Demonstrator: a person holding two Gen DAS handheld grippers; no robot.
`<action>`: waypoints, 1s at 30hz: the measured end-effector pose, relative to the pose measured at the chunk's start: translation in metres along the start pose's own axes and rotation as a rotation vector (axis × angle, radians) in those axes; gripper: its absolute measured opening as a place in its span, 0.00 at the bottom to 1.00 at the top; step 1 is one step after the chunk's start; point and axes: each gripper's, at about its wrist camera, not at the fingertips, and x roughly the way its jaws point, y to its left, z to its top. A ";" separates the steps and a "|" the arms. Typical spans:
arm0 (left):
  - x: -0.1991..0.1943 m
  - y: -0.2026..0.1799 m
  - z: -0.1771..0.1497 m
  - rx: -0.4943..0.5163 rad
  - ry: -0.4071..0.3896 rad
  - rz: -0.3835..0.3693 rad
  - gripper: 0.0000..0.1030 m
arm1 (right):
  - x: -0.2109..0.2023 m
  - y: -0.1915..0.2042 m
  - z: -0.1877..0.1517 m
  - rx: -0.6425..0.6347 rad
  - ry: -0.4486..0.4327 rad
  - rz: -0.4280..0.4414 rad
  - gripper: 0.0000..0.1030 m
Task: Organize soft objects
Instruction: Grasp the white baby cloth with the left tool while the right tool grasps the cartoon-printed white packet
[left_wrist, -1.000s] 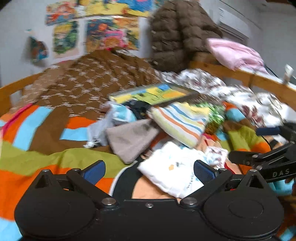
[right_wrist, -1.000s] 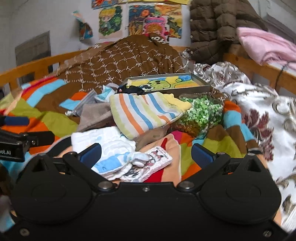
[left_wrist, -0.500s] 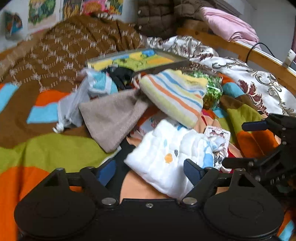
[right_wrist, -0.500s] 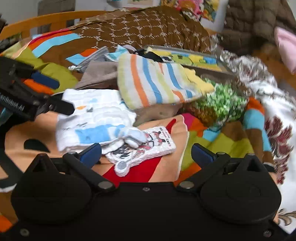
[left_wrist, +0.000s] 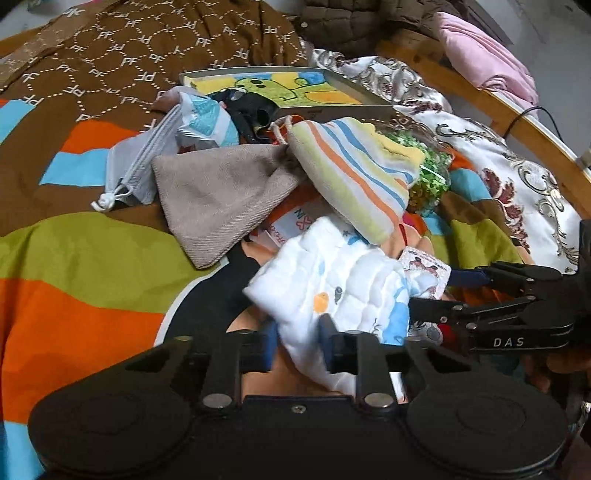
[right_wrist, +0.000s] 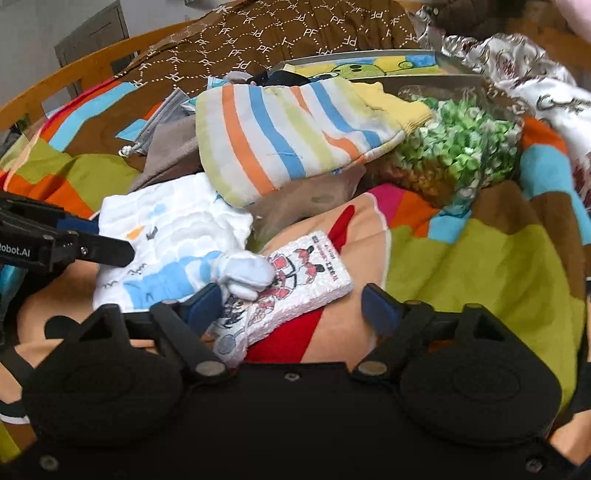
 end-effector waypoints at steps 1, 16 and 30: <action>-0.001 0.000 0.000 -0.005 -0.001 0.001 0.16 | -0.001 0.001 0.001 0.008 -0.003 0.005 0.62; -0.028 -0.006 -0.007 -0.041 -0.046 0.005 0.06 | -0.012 0.003 0.008 0.036 -0.050 0.108 0.24; -0.085 -0.011 -0.014 -0.010 -0.084 0.012 0.05 | -0.050 0.041 -0.001 -0.065 -0.112 -0.009 0.05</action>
